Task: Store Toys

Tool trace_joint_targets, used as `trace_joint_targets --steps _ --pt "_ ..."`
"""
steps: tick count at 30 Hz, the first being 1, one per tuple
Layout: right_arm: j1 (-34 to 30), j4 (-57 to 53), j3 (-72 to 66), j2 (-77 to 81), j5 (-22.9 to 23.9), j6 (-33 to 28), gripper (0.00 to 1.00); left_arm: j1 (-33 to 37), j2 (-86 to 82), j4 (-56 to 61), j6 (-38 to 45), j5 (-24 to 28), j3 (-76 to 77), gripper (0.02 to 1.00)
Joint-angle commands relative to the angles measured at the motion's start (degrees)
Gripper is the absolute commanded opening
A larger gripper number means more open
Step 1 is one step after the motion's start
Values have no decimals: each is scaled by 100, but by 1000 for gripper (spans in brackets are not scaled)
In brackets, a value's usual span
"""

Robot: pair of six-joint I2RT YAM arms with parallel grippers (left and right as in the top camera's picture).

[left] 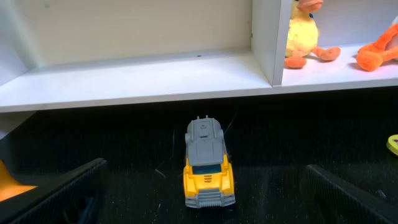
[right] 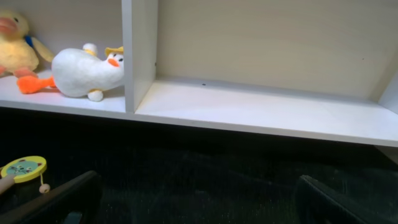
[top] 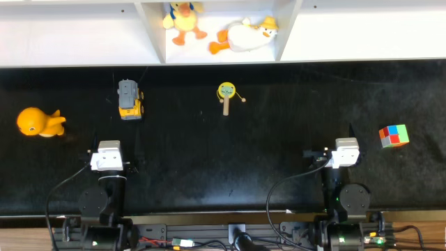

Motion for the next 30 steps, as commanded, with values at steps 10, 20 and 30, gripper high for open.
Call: trace_joint_targets --steps 10,20,30 --pt "-11 26 -76 -59 -37 42 993 -42 -57 2 109 15 -17 998" --pt "-11 26 -76 -59 -37 42 993 -42 -57 26 431 -221 -17 998" --pt "-11 26 -76 -59 -37 42 996 -39 -55 -7 149 -74 -4 998"
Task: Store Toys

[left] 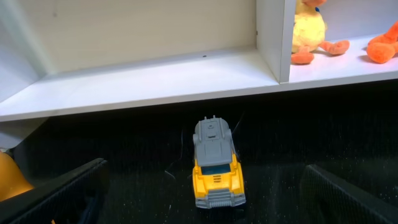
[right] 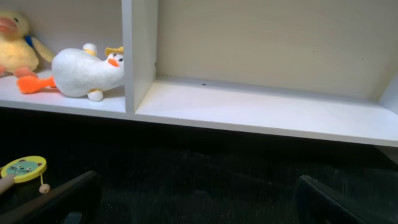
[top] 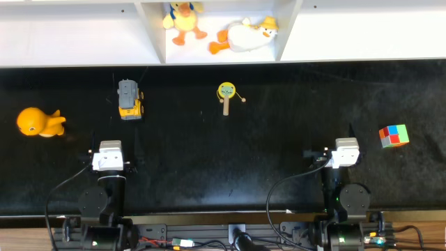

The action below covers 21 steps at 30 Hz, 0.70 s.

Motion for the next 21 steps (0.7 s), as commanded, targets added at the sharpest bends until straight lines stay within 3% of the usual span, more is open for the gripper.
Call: trace_joint_targets --steps 1,8,21 --pt "-11 26 -76 -59 -33 44 993 -22 -52 -105 -337 31 39 998" --pt "-11 26 -76 -59 -35 44 993 227 249 -1775 -1917 -59 1034 998" --pt "-11 26 -76 -59 -35 44 996 791 1880 -4474 -2170 -111 3453 993"
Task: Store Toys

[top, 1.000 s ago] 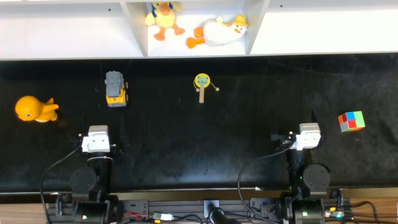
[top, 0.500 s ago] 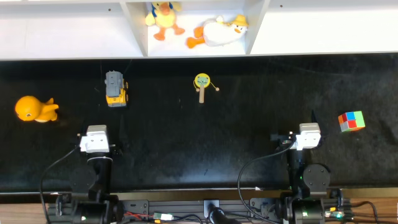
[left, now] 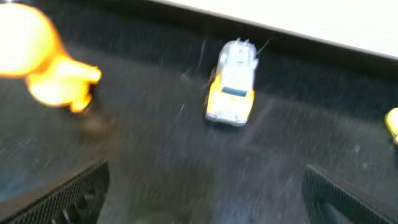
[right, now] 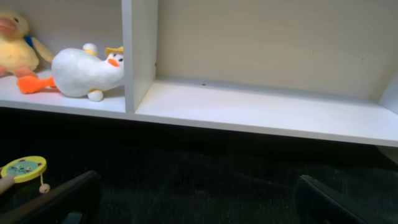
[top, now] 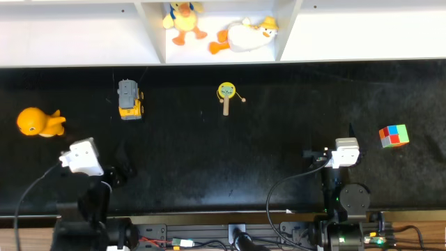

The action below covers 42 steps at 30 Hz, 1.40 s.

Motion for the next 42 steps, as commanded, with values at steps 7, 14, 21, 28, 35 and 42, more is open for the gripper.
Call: trace_joint_targets --steps 7,14,21,28,35,42 --pt "-11 24 -76 -59 -37 44 996 890 905 -1117 39 205 1436 993" --pt "-11 24 -76 -59 -37 44 993 1464 1661 -1115 170 638 1683 993" --pt "-11 24 -76 -59 -37 44 996 2194 2629 -1104 507 1281 1845 993" --pt "-11 22 -76 -59 -37 44 996 3080 3279 -907 1554 1858 2135 993" --pt "-11 24 -76 -59 -39 44 996 4179 3519 -957 2911 2787 2142 993" --pt "-11 24 -76 -59 -39 44 996 5058 3519 -1016 3950 3379 2144 993"
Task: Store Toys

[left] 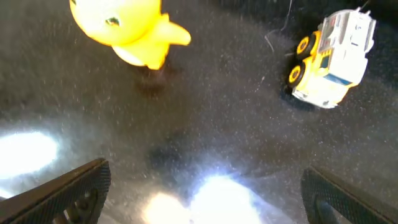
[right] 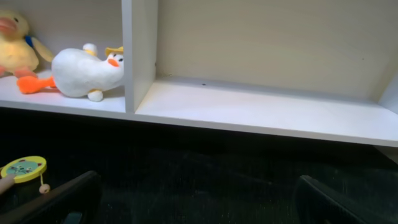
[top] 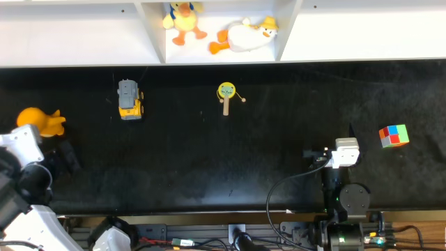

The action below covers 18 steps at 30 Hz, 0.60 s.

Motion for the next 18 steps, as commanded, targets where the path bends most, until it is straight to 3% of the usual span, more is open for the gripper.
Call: trace_joint_targets --steps 1,10,18 --pt "-11 26 -76 -59 -35 44 996 446 -20 149 1012 570 170 993" --pt "-11 26 -76 -59 -35 44 996 540 474 769 1751 15 203 998" --pt "-11 26 -76 -59 -35 44 996 802 776 1040 1744 26 208 998"
